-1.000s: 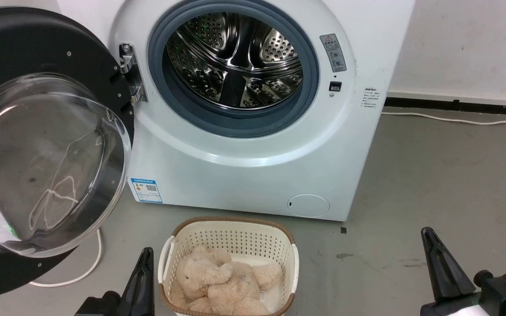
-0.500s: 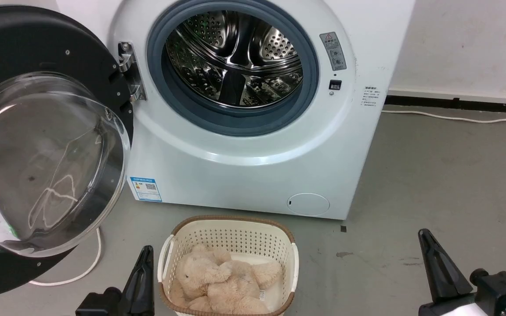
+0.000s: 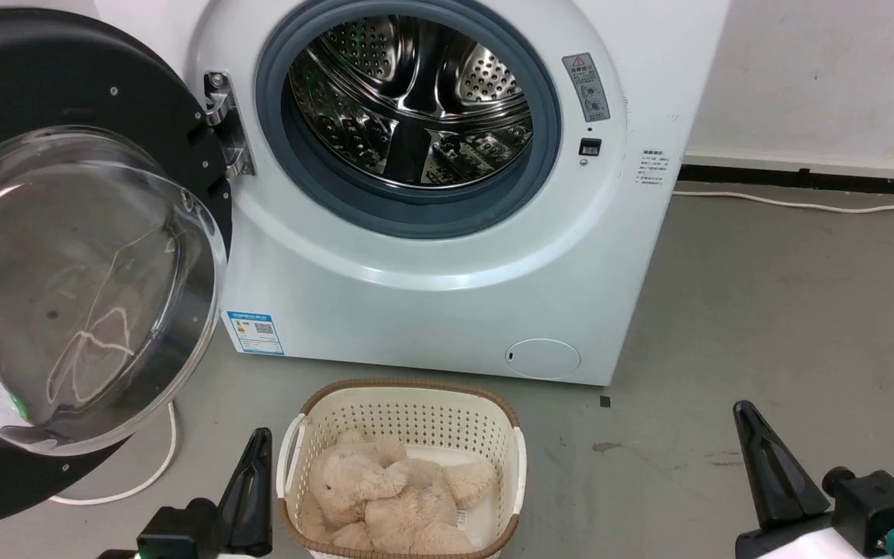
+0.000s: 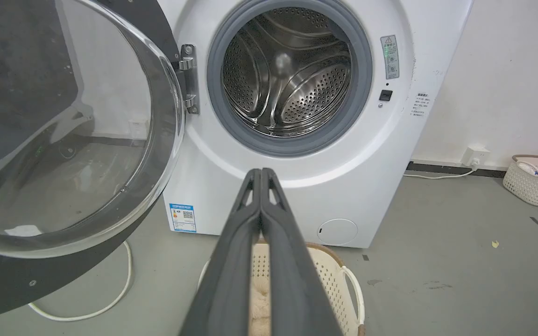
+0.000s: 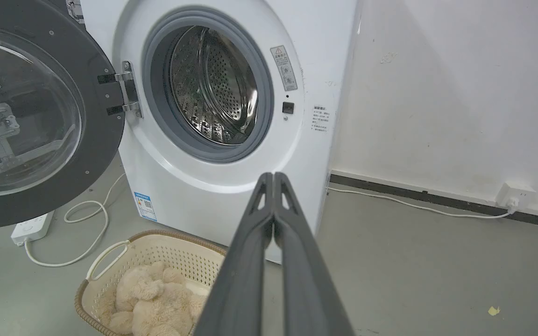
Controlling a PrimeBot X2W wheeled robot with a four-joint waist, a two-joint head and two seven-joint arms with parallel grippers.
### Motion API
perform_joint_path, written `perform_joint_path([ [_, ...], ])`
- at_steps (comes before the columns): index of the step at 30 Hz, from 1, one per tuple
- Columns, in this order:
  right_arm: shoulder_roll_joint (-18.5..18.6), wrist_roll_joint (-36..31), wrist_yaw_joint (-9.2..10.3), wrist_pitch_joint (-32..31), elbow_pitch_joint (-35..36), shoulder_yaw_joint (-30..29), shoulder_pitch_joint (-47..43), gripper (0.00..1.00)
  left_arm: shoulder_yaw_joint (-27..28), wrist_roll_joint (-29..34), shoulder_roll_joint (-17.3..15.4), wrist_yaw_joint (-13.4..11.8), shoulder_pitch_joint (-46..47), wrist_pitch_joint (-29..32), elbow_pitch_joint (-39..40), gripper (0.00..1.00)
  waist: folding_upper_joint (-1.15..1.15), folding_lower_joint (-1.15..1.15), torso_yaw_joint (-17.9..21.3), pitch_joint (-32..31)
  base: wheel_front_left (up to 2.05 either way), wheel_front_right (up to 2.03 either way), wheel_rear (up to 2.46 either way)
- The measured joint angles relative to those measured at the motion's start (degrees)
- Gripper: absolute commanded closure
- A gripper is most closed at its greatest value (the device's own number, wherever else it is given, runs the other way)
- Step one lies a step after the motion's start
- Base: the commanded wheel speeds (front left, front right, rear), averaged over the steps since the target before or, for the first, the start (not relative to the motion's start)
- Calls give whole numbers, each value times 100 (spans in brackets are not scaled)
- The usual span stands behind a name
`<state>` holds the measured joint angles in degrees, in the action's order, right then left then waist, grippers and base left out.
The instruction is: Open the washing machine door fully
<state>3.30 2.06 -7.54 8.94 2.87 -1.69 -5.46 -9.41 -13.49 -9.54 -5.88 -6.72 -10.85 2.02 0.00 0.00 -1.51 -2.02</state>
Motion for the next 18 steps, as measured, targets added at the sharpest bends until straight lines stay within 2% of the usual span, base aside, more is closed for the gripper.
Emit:
perform_joint_path([
  [18, -1, -16, 0, -182, -48, 25, 72, 100, 176, 275, 137, 104, 113, 212, -33, 100, 0, 0, 30, 40, 0, 0, 0],
])
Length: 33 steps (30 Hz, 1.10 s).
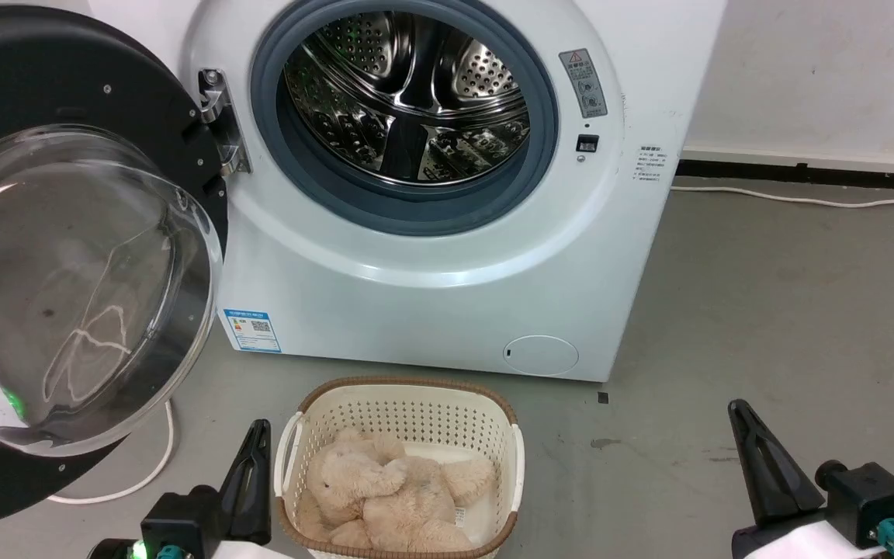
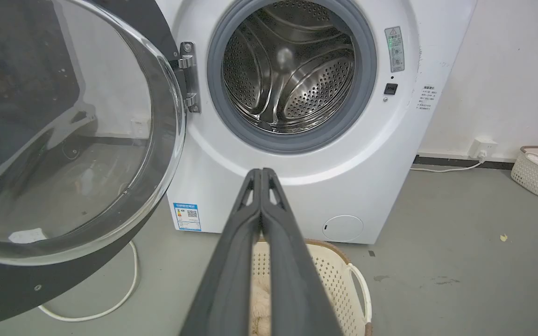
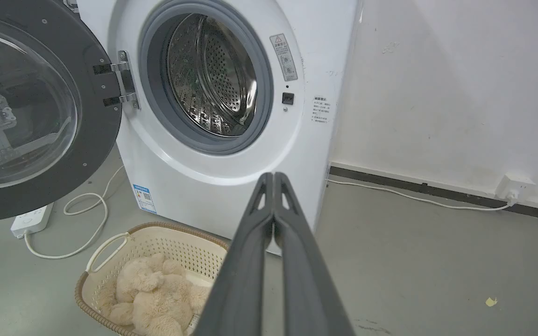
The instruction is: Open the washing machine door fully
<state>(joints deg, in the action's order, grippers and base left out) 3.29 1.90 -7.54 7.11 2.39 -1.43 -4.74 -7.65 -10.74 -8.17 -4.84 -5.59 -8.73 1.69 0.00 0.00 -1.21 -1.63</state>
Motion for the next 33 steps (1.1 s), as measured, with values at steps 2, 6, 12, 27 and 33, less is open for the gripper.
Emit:
perform_joint_path([
  [2, 0, 0, 0, -33, -9, 5, 21, 100, 40, 25, 15, 16, 8, 23, -5, 100, 0, 0, 5, 7, 0, 0, 0],
  [6, 0, -16, 0, -76, -19, 14, 52, 100, 92, 92, 38, 48, 46, 74, -15, 100, 0, 0, 13, 18, 0, 0, 0],
  [12, 0, -42, 0, -132, -41, 24, 57, 100, 138, 170, 86, 84, 97, 167, -24, 100, 0, 0, 23, 31, 0, 0, 0],
  [27, 0, -83, 0, -255, -79, 48, 171, 100, 286, 382, 190, 163, 195, 320, -56, 100, 0, 0, 46, 62, 0, 0, 0],
  [33, 0, -87, 0, -332, -102, 65, 185, 100, 346, 472, 225, 209, 215, 413, -73, 100, 0, 0, 58, 77, 0, 0, 0],
])
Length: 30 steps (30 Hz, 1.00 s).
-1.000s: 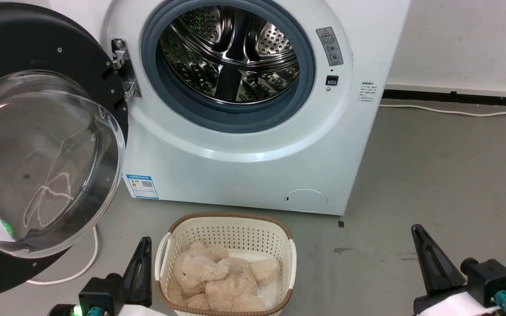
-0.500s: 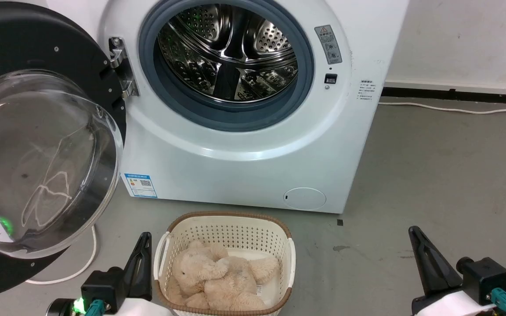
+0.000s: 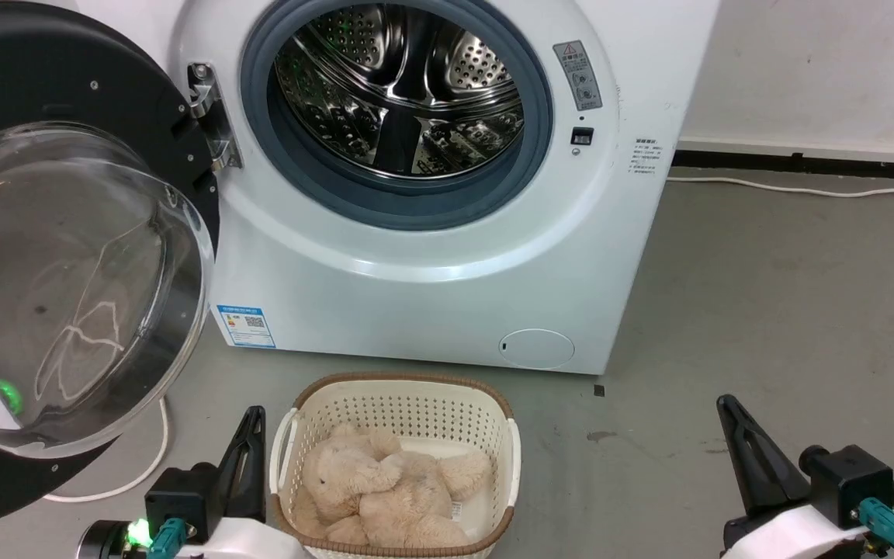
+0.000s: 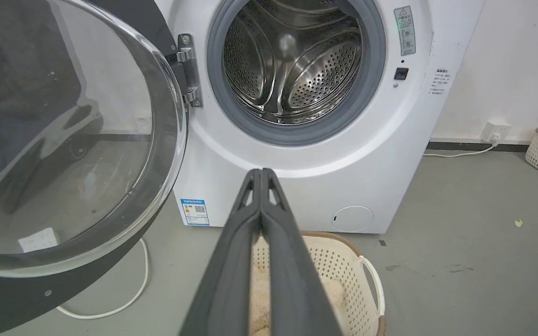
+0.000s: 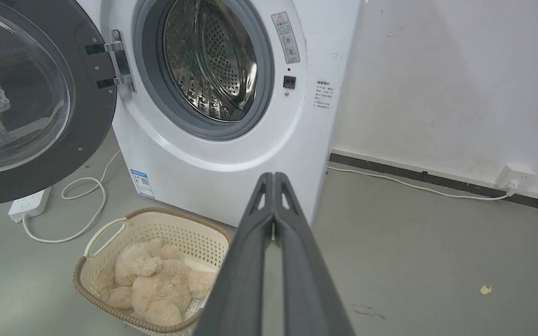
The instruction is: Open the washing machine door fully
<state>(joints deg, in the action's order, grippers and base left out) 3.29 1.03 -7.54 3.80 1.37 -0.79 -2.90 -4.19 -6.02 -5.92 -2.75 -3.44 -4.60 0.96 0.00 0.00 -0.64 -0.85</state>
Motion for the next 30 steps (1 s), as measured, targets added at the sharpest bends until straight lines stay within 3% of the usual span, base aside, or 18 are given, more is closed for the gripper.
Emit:
perform_joint_path([
  [30, -4, -53, 0, -278, -92, 53, 163, 100, 307, 413, 207, 192, 220, 338, -60, 100, 0, 0, 49, 66, 0, 0, 0],
])
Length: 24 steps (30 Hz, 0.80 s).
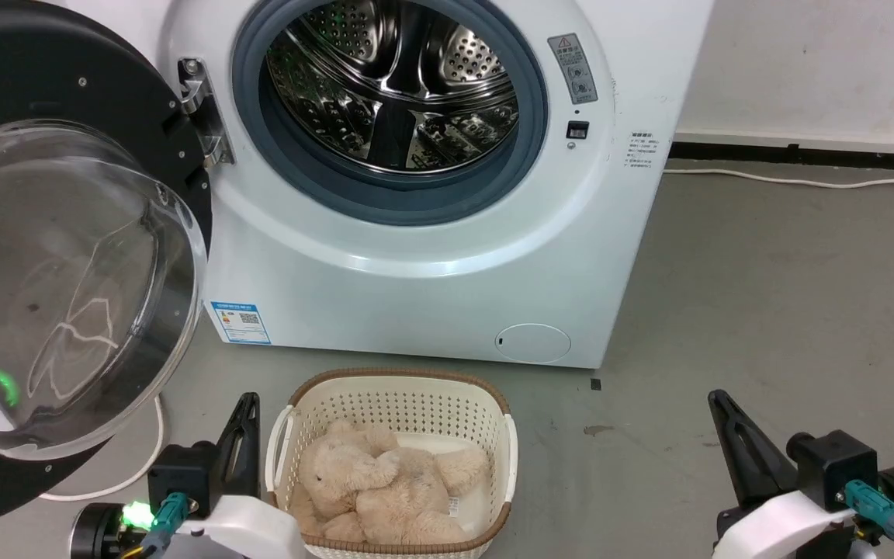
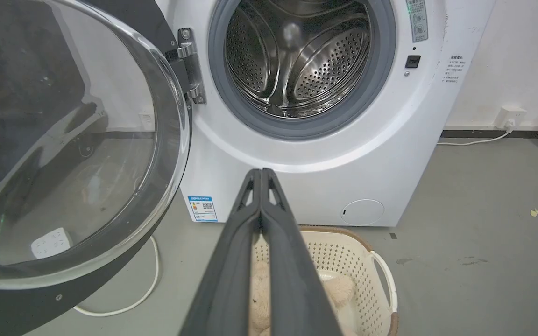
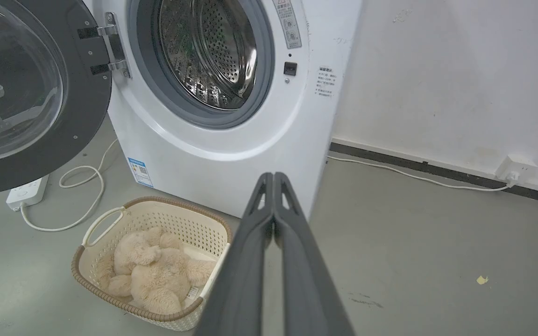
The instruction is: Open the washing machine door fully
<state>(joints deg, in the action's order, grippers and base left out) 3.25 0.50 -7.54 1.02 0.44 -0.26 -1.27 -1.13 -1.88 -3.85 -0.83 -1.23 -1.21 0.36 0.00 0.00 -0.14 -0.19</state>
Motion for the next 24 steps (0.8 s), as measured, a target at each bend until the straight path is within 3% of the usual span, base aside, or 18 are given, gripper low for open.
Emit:
perform_joint_path([
  [24, -5, -7, 0, -99, -31, 26, 49, 100, 103, 172, 96, 58, 36, 120, -25, 100, 0, 0, 15, 20, 0, 0, 0],
])
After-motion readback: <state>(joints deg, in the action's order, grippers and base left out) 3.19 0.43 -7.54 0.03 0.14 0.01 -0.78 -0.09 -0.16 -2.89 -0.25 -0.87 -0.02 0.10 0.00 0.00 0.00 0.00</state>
